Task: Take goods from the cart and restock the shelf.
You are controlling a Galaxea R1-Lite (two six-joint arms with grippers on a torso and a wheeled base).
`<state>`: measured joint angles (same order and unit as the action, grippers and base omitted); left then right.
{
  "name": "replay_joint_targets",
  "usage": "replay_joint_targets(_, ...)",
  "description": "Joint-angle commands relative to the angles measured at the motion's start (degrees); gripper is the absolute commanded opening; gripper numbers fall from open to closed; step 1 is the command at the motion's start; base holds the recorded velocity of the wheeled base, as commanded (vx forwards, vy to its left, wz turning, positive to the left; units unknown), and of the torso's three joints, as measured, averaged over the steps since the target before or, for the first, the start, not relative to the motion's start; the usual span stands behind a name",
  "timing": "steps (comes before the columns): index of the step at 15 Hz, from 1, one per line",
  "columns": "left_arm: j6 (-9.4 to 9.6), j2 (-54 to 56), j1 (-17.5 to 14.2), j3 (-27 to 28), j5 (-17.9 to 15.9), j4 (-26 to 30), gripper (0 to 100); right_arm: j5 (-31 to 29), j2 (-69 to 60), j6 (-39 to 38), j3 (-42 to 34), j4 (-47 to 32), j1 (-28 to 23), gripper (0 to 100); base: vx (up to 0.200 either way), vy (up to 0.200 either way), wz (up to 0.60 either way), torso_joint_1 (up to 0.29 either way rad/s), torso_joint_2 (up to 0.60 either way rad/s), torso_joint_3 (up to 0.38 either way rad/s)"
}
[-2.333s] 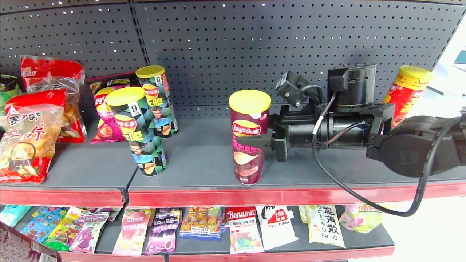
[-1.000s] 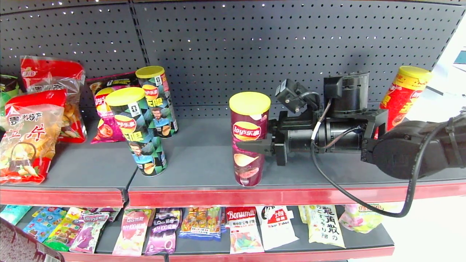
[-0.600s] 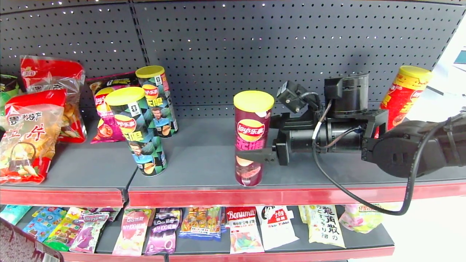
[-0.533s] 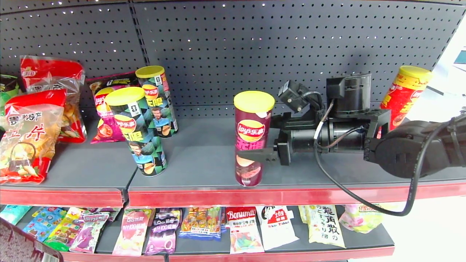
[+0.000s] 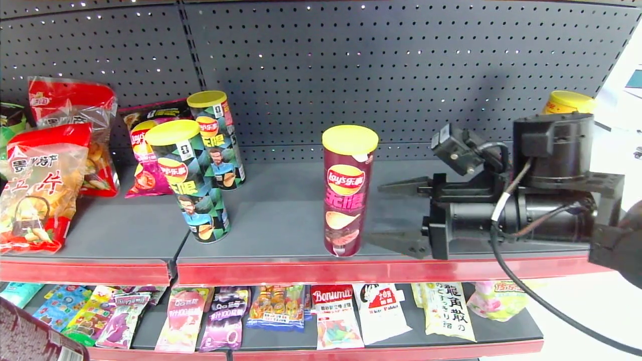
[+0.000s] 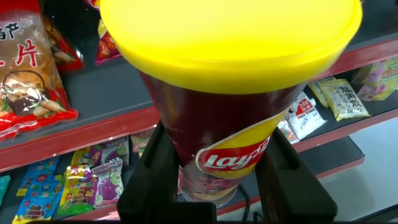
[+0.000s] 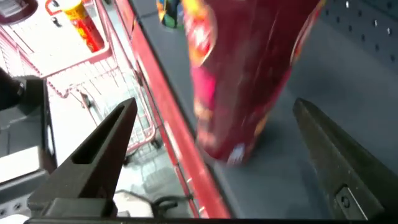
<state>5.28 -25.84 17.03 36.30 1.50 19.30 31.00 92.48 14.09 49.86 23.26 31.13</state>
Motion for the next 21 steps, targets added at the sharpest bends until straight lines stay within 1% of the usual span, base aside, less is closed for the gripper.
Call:
replay_joint_targets(1,-0.01,-2.02,0.02,0.87,-0.18,-0.05,0,-5.78,-11.79,-0.03,-9.08,0.03,-0.02,100,0.000,0.000,0.00,0.000,0.00,0.000)
replay_joint_targets(3,-0.01,-3.34,0.02,0.52,-0.44,-1.10,0,-21.68,-21.99,-1.00,-16.64,0.12,-0.11,100,0.000,0.000,0.00,0.000,0.00,0.000)
replay_joint_targets(5,-0.09,-3.51,0.02,-0.71,-2.47,-2.07,0,-34.52,-33.50,-6.18,-22.44,-0.41,-0.20,100,0.000,0.000,0.00,0.000,0.00,0.000)
replay_joint_targets(6,-0.18,-3.25,-0.07,-1.59,-3.43,-2.07,0,-41.90,-39.13,-6.45,-24.90,-0.50,-0.64,100,0.000,0.000,0.00,0.000,0.00,0.000)
replay_joint_targets(8,-0.18,-2.98,0.02,-2.82,-5.19,-2.07,0,-54.38,-49.32,-5.48,-28.15,-1.02,-1.08,100,0.000,0.000,0.00,0.000,0.00,0.000)
replay_joint_targets(9,-0.36,-2.90,-0.07,-2.99,-6.07,-2.07,0,-59.30,-54.16,-4.69,-28.41,-4.19,-1.60,100,0.000,0.000,0.00,0.000,0.00,0.000)
replay_joint_targets(10,-0.44,-2.81,-0.07,-3.17,-6.42,-2.16,0,-61.32,-58.11,-3.63,-27.71,-8.67,-2.31,100,0.000,0.000,0.00,0.000,0.00,0.000)
replay_joint_targets(11,-0.44,-2.81,0.02,-3.26,-6.51,-2.16,0,-61.67,-61.19,-2.31,-25.95,-13.68,-3.27,100,0.000,0.000,0.00,0.000,0.00,0.000)
replay_joint_targets(12,-0.44,-2.63,0.02,-3.34,-6.51,-2.16,0,-61.59,-66.11,-0.47,-19.36,-26.60,-5.82,100,0.000,0.000,0.00,0.000,0.00,0.000)
replay_joint_targets(13,-0.44,-2.11,0.02,-3.52,-6.51,-2.16,0,-61.41,-67.69,-0.91,-15.67,-33.63,-7.40,100,0.000,0.000,0.00,0.000,0.00,0.000)
replay_joint_targets(14,-0.44,-1.75,0.02,-4.05,-6.42,-2.16,0,-61.50,-69.89,-1.08,-15.23,-38.82,-9.34,100,0.000,0.000,0.00,0.000,0.00,0.000)
replay_joint_targets(15,-0.44,-0.61,-0.07,-5.10,-6.42,-2.77,0,-61.24,-73.05,-1.17,-15.58,-46.37,-13.21,100,0.000,0.000,0.00,0.000,0.00,0.000)
replay_joint_targets(16,-0.44,0.09,-0.07,-5.98,-6.42,-3.21,0,-61.15,-74.37,-1.35,-16.02,-50.51,-17.07,100,0.000,0.000,0.00,0.000,0.00,0.000)
replay_joint_targets(17,-0.53,0.80,-0.07,-6.24,-6.42,-3.30,0,-61.06,-74.64,-1.79,-16.46,-51.56,-21.55,100,0.000,0.000,0.00,0.000,0.00,0.000)
replay_joint_targets(18,-0.53,1.41,-0.07,-6.33,-6.33,-3.21,0,-61.24,-74.64,-1.96,-17.34,-51.82,-27.36,100,0.000,0.000,0.00,0.000,0.00,0.000)
replay_joint_targets(19,-0.53,1.59,-0.07,-6.51,-6.33,-3.21,0,-61.24,-74.37,-1.96,-18.04,-51.82,-30.08,100,0.000,0.000,0.00,0.000,0.00,0.000)
replay_joint_targets(20,-0.53,1.76,-0.07,-6.68,-6.33,-3.30,0,-60.27,-72.70,-1.96,-21.21,-51.38,-37.73,100,0.000,0.000,0.00,0.000,0.00,0.000)
replay_joint_targets(21,-0.53,1.76,-0.07,-6.68,-6.33,-3.30,0,-53.50,-72.26,-2.67,-24.55,-49.80,-38.08,100,0.000,0.000,0.00,0.000,0.00,0.000)
